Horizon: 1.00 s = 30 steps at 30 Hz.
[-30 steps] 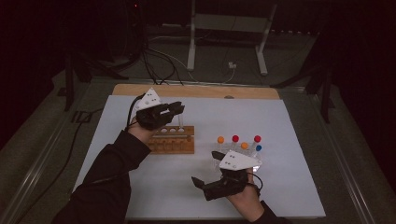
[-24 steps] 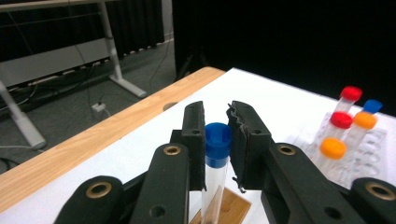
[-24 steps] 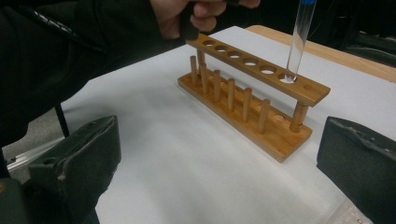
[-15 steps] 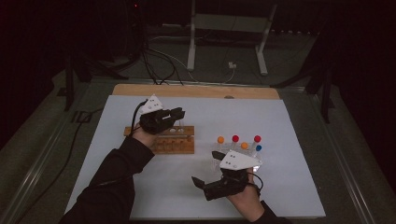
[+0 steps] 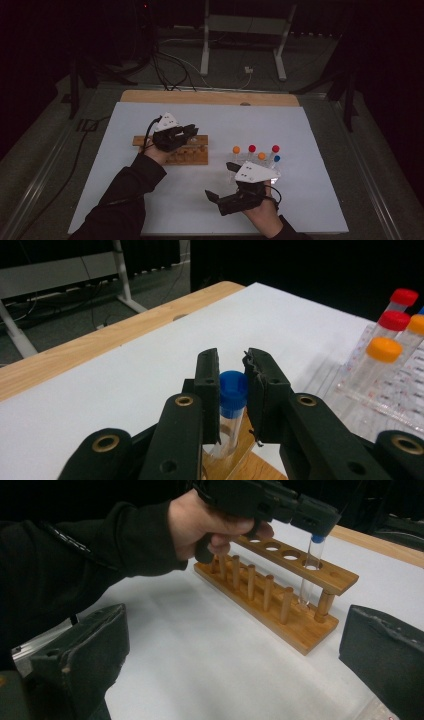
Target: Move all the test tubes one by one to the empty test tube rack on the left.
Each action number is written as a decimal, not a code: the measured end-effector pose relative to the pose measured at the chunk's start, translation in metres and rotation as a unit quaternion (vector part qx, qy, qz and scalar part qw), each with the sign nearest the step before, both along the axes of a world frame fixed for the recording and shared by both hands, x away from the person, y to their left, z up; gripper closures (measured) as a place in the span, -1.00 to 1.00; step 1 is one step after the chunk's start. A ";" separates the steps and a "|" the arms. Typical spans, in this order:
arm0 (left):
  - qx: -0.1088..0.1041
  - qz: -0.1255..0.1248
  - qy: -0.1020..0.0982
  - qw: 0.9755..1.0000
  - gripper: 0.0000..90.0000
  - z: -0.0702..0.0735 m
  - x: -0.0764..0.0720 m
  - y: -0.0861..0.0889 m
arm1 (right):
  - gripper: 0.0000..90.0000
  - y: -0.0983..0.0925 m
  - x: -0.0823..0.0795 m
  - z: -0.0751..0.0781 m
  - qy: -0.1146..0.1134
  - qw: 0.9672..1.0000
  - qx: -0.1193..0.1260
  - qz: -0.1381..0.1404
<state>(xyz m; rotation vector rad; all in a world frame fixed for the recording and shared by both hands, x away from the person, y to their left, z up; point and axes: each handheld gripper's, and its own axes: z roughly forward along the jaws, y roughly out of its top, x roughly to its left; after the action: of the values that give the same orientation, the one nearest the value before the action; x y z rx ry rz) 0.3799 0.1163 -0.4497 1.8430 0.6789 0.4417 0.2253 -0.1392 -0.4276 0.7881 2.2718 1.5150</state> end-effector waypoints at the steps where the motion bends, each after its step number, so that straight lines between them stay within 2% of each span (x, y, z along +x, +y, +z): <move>1: 0.004 0.000 0.000 1.000 0.73 -0.001 0.000 0.000 | -1.00 0.000 0.000 0.000 0.000 1.000 0.000 0.000; 11: 0.013 0.005 -0.004 1.000 0.73 -0.011 0.000 -0.003 | -1.00 0.000 -0.001 0.001 0.000 1.000 0.002 0.003; 15: 0.010 0.003 -0.001 1.000 0.73 -0.011 0.000 -0.003 | -1.00 0.000 -0.001 0.001 -0.001 1.000 0.003 0.004; 17: 0.019 0.006 -0.006 1.000 0.73 -0.011 0.000 -0.003 | -1.00 -0.001 -0.001 0.002 0.000 1.000 0.005 0.005; 19: 0.018 0.005 -0.010 1.000 0.72 -0.012 -0.001 -0.004 | -1.00 -0.001 -0.001 0.002 -0.001 1.000 0.005 0.004; 27: 0.026 -0.005 0.003 1.000 0.70 -0.009 0.002 -0.005 | -1.00 -0.005 -0.003 0.009 -0.005 1.000 0.010 0.004; 29: 0.028 -0.013 0.018 0.999 0.53 -0.007 0.003 -0.005 | -1.00 -0.010 -0.002 0.015 -0.012 1.000 0.012 0.000; 30: 0.035 -0.014 0.013 0.999 0.43 -0.006 0.002 -0.005 | -1.00 -0.012 -0.002 0.017 -0.015 1.000 0.014 -0.003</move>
<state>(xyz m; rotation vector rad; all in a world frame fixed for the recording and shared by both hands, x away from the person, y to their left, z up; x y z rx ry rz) 0.3820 0.1111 -0.4560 1.9243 0.6616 0.4281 0.2229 -0.1513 -0.4105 0.7736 2.2291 1.5488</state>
